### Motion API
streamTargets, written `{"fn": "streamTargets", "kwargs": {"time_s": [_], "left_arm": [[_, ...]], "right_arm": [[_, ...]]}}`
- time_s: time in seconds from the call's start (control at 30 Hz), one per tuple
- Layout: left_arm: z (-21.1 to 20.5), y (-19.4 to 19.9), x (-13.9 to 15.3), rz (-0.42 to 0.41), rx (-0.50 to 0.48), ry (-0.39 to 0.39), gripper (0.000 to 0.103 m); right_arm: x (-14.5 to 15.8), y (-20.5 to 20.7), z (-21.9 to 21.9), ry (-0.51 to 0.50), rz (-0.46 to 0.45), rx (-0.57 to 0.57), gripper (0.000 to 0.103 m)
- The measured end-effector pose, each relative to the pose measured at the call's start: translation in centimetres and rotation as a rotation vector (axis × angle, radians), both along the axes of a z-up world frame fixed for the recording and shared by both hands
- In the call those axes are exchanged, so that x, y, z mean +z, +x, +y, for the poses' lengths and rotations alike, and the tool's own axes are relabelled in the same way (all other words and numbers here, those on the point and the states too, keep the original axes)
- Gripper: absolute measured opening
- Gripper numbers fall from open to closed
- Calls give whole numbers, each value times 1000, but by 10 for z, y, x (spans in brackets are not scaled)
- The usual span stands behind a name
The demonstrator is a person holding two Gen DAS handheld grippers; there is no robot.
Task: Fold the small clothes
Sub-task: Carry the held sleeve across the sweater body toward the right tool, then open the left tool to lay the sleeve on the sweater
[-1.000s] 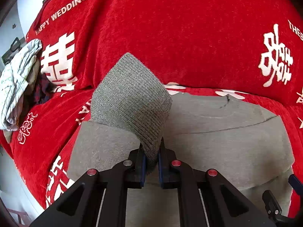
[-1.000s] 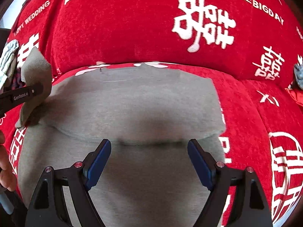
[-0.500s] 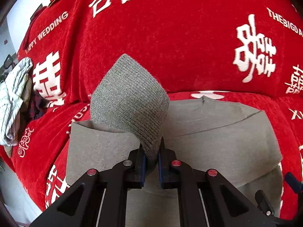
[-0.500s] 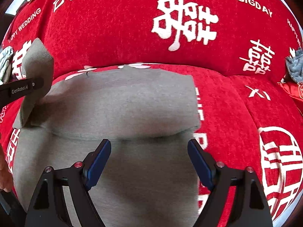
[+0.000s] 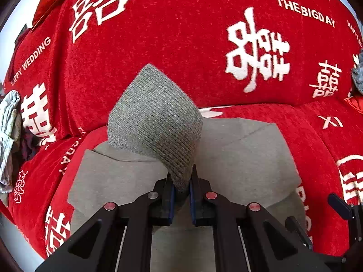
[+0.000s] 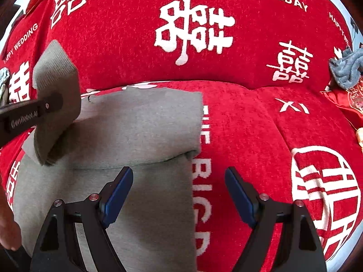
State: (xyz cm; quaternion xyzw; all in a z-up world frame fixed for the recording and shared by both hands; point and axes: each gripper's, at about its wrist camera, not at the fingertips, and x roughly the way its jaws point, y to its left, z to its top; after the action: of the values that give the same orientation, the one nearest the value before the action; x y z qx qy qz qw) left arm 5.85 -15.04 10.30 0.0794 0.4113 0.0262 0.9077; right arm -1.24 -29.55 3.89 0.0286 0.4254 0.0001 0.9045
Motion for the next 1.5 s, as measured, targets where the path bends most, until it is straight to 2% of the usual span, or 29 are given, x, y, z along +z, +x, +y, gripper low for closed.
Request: {"fn": "streamTargets", "kwargs": {"time_s": [0.3,0.7,1.07,1.1,1.13,1.17,1.23,1.27,1.37,1.5], "left_arm": [[-30,-11,3,-23,-96,12,11],[-51,-26,-35,67,-187,31,11],[-41,-16,-56,173,-236,-192,13],[-41,-15,-58,186,-240,-201,17],[-39,-14,-61,203,-244,-224,37],[-37,-13,-63,211,-244,-255,73],[-28,-14,-61,162,-157,-244,97],[-25,-15,-60,146,-152,-261,97],[-19,-16,-58,188,-206,-348,97],[-4,-28,-46,155,-258,-391,97]], "right_arm": [[1,-2,-15,17,-6,-19,86],[5,1,-27,28,-7,-47,86],[7,-2,-46,8,-6,-97,85],[7,-3,-48,11,-5,-102,85],[7,-4,-50,11,-4,-105,85],[6,-5,-51,6,-4,-106,85],[7,-8,-53,2,-8,-108,85],[7,-9,-54,5,-7,-109,85],[4,-12,-58,15,-4,-116,85],[4,-17,-64,125,-10,-108,85]]}}
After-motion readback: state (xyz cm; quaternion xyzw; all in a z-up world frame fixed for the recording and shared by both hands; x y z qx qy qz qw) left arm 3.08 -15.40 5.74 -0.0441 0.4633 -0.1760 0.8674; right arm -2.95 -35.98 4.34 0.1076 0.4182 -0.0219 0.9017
